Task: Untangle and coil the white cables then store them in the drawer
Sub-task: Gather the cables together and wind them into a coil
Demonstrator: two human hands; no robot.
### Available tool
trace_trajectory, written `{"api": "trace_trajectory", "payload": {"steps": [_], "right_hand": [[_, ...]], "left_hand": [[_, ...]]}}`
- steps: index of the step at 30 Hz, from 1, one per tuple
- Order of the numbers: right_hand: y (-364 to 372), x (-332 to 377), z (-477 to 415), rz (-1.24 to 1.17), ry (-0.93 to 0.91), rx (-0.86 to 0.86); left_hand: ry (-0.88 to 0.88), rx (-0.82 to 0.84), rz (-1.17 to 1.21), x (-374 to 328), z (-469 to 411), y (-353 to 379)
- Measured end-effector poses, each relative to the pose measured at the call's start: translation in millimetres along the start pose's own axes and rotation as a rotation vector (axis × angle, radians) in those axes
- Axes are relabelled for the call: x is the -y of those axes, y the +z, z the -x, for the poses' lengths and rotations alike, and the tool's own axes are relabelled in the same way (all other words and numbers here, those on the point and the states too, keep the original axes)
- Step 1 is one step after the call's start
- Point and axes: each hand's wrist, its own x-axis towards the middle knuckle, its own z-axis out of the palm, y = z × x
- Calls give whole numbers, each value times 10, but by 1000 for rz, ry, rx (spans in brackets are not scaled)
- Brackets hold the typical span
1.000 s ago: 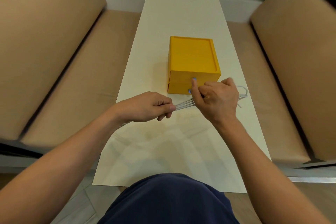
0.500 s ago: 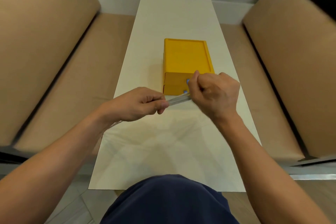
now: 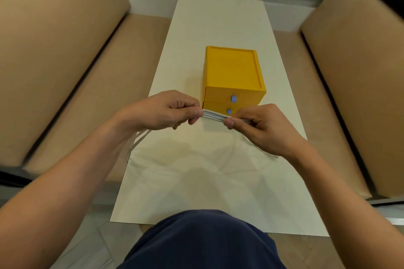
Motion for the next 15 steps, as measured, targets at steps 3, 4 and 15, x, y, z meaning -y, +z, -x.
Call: {"api": "trace_trajectory", "payload": {"steps": [3,4,15], "right_hand": [[-115,-26,15,-106,98,227],[-142,-31,12,-97,128,296],[-115,13,42,61,70,218]], "left_hand": [[6,38,-53,0,-21,-15],[8,50,-57,-1,-25,-11],[-1,-19,-149,144,-90,62]]}}
